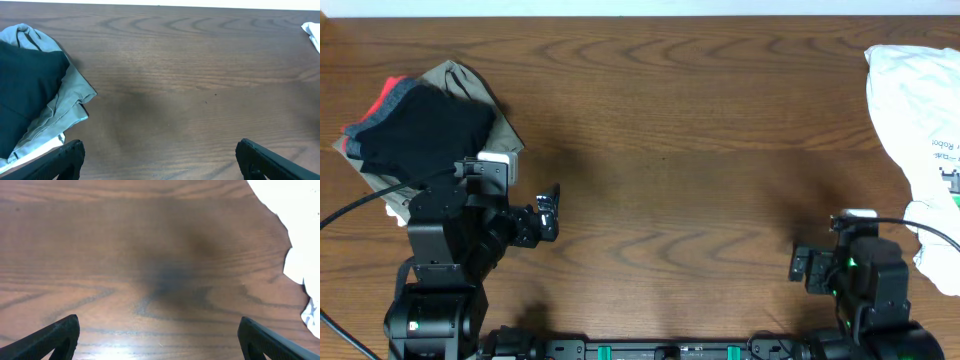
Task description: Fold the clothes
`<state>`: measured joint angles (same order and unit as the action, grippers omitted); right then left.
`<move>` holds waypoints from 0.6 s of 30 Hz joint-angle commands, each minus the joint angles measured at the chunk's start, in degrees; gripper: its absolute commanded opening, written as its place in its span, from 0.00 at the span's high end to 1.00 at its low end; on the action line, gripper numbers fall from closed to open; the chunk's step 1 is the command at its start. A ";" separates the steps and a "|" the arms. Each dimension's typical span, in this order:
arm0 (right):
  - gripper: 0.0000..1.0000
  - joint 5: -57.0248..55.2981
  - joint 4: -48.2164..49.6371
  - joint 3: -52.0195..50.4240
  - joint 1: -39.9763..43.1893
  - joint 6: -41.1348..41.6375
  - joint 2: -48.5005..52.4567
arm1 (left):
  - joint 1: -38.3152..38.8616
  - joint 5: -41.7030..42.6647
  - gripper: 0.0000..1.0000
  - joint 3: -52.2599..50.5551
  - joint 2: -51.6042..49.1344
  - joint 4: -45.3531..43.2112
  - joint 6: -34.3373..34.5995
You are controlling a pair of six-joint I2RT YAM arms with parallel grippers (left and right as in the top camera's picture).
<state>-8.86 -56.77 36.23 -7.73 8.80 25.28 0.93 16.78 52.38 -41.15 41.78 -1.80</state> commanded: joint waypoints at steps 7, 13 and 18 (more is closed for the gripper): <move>0.01 -0.76 -2.36 -0.44 0.59 1.03 -11.10 | 0.13 0.13 0.02 -0.31 -0.04 0.02 -0.98; 0.01 -0.79 -1.66 -2.82 0.66 -1.36 -22.49 | 0.13 0.13 0.02 -0.31 -0.04 0.02 -0.98; 0.01 -0.76 4.85 -8.20 1.01 -2.23 -24.98 | 0.13 0.13 0.02 -0.31 -0.04 0.02 -0.98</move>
<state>-9.06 -54.24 30.92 -7.73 7.86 0.62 0.93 16.75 52.36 -41.15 41.82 -1.80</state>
